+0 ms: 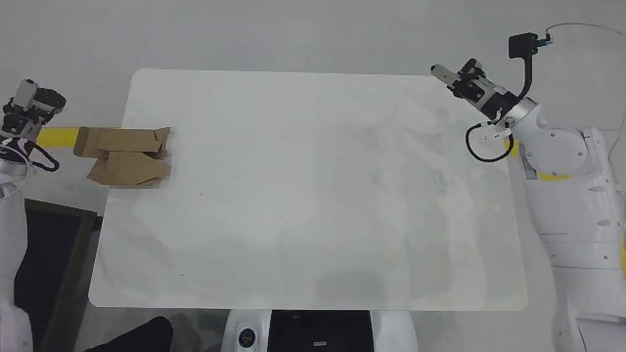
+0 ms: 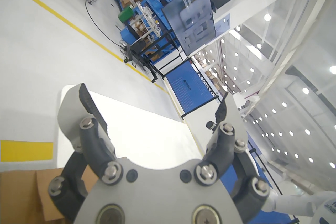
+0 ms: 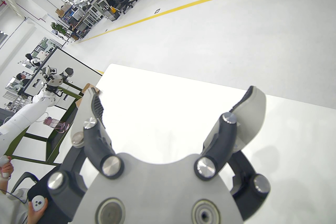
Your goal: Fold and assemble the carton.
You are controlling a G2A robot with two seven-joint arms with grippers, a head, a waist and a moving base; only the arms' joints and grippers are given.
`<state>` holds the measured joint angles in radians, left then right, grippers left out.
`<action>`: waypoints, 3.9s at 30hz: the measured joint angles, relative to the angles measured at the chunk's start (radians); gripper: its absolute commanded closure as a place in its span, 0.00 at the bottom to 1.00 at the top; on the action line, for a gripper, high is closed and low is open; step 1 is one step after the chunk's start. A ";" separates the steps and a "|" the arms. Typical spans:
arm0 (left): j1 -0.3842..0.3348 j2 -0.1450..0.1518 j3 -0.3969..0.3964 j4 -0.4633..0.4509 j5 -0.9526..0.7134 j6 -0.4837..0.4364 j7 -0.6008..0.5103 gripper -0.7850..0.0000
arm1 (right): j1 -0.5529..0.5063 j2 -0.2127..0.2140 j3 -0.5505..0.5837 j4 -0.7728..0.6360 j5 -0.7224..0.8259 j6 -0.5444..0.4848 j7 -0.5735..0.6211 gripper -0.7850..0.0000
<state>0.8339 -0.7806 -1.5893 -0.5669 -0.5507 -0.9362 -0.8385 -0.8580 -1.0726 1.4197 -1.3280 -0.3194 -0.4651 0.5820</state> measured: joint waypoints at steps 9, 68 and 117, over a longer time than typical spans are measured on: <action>0.031 0.000 -0.017 0.134 -0.018 0.074 0.046 0.00 | 0.000 0.000 0.000 0.000 0.000 0.000 0.000 0.00; -0.110 -0.049 0.035 0.125 0.056 0.117 -0.093 1.00 | 0.000 0.000 0.000 0.000 0.000 0.000 0.000 0.00; -0.368 -0.232 0.716 -0.449 0.351 0.144 -0.189 1.00 | -0.017 0.001 -0.013 -0.010 0.014 -0.007 0.028 0.00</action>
<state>0.4657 -1.0121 -0.8737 -1.0159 -0.1996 -0.7926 -1.0278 -0.8745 -1.0712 1.4063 -1.3382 -0.3056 -0.4718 0.6101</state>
